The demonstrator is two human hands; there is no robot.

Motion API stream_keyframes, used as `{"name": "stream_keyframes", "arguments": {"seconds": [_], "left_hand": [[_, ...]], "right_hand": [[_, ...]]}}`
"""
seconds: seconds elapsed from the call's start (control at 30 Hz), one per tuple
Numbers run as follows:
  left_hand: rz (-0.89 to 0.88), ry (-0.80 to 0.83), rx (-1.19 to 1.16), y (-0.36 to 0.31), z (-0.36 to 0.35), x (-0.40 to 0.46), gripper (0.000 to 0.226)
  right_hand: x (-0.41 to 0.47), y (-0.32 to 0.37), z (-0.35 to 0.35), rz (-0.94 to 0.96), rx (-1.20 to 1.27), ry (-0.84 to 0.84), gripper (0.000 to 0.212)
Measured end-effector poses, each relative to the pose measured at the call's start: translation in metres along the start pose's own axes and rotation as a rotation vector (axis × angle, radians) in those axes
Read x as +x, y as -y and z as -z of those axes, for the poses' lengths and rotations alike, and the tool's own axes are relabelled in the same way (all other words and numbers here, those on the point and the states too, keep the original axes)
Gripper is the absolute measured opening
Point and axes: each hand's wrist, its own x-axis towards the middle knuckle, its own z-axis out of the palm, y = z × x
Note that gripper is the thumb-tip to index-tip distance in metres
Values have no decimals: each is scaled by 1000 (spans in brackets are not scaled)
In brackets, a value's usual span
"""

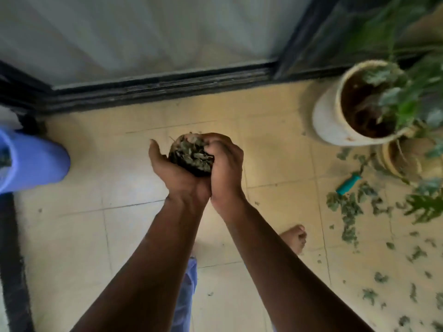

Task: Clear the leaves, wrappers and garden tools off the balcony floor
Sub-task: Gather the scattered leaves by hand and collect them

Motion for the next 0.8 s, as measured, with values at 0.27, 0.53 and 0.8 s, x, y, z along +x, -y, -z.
{"name": "stream_keyframes", "arguments": {"seconds": [0.27, 0.53, 0.8], "left_hand": [[-314, 78, -348, -190, 49, -2, 37], [-529, -29, -492, -348, 136, -16, 35], [-512, -548, 377, -372, 198, -19, 98]], "right_hand": [[-37, -57, -186, -221, -17, 338, 19], [-95, -164, -348, -347, -363, 534, 25], [-98, -236, -462, -478, -483, 460, 16]]}}
